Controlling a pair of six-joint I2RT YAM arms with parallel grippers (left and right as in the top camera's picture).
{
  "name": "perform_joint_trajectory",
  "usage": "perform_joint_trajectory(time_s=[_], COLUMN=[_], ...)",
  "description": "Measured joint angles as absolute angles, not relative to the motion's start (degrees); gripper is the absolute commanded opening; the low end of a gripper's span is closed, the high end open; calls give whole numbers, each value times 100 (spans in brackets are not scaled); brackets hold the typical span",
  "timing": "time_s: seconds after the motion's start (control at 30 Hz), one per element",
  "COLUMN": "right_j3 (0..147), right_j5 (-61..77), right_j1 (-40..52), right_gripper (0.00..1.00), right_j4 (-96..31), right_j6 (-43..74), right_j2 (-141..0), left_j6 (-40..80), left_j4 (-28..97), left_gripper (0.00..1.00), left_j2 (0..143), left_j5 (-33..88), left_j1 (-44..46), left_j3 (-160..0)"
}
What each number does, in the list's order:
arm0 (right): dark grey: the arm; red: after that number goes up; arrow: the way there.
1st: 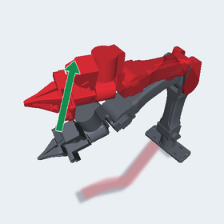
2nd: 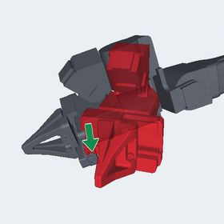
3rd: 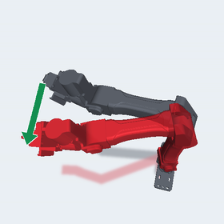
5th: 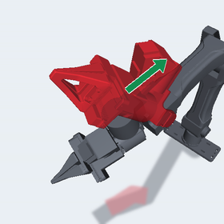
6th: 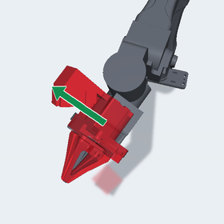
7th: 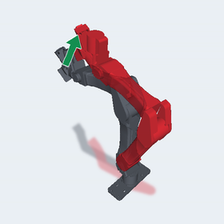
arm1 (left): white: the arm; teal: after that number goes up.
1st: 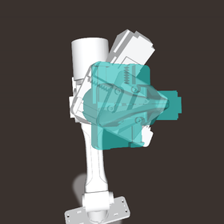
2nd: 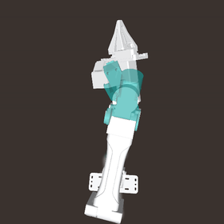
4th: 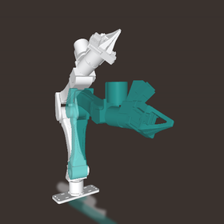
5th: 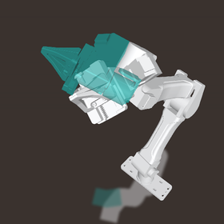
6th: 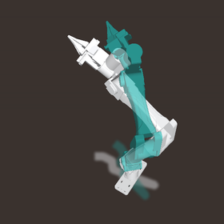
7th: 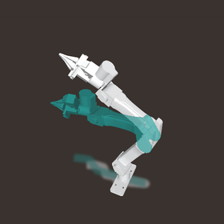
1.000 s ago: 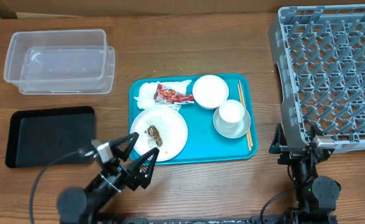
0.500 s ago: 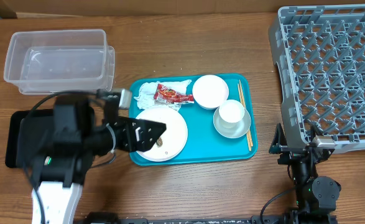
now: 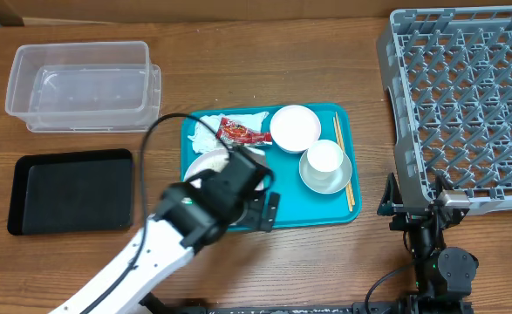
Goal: Sort waste into correct bins and load items into the dishwasher
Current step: 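Move the left gripper to the white plate rim and grasp it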
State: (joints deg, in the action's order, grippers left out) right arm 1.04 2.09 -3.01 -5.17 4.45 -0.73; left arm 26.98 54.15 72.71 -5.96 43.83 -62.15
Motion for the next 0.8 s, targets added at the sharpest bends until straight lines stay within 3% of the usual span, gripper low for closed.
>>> perform_joint_trajectory(time_s=[0.23,0.27,0.4,0.5,0.8], right_j3=[104,104,104,104,104], right_j5=[207,209,209,209,209], right_j1=[-301,-301,-301,-301,-301], right_gripper=[100,100,100,100,100], right_j4=[-515,-515,-517,-515,-513], right_j6=[445,443,443,447,445], right_j2=[-73,-73,-73,-73,-73], left_j6=[2864,2867,2947,2965,3144], left_j4=[5124,5100,4987,4805,4528], left_gripper=[100,97,68,59,54], left_j2=[8071,8241,8871,9266,9950], left_j5=[-834,-788,-631,-628,-1070], left_j1=[4556,4556,4571,4593,4622], left_j3=[-6230,-6233,-6233,-6233,-6235])
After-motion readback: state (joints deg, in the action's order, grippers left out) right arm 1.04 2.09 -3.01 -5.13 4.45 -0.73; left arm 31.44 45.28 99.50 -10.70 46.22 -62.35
